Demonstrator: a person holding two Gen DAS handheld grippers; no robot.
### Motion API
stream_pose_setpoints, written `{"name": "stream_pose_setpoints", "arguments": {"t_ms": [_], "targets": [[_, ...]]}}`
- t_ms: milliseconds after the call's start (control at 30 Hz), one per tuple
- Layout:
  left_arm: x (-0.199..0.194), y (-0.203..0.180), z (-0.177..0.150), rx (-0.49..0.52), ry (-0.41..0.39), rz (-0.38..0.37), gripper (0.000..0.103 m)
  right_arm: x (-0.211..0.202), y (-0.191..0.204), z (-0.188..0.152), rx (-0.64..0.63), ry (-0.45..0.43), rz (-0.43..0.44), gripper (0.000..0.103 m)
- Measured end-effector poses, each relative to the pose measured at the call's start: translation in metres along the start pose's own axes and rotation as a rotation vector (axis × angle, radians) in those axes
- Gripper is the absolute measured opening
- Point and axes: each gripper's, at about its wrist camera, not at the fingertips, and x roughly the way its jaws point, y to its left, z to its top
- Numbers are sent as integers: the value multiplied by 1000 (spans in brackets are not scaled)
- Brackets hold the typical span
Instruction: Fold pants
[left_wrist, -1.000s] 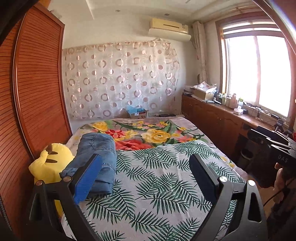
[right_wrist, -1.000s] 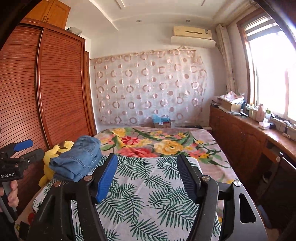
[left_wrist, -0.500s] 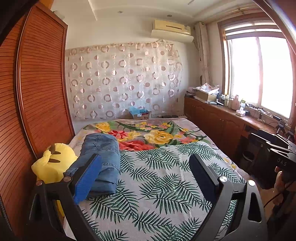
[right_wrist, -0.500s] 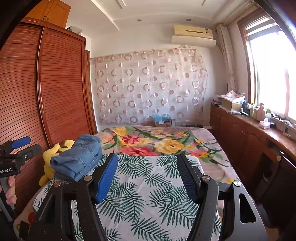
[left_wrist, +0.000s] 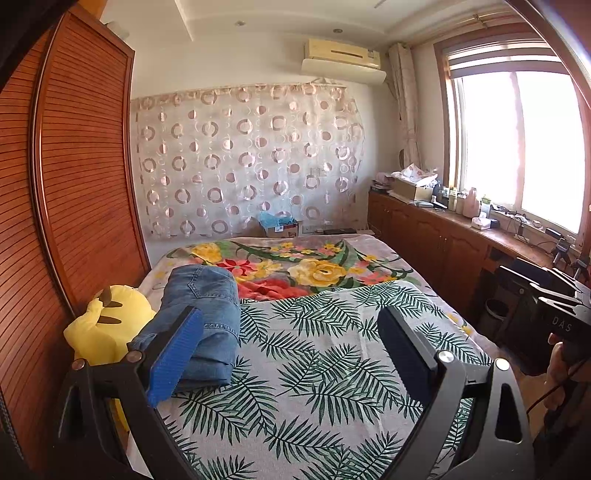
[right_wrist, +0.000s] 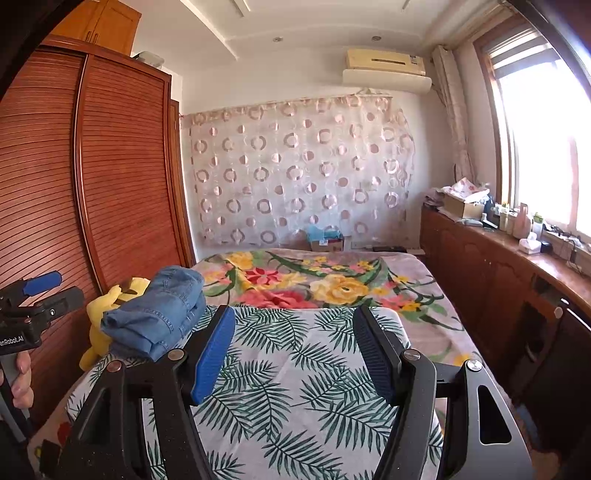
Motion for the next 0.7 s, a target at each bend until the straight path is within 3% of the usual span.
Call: {"name": "stream_pose_setpoints", "arguments": {"t_ms": [700], "targets": [[0,-1,-1,3,1,1,96,0,-5,0,-4,-4,2,68]]}}
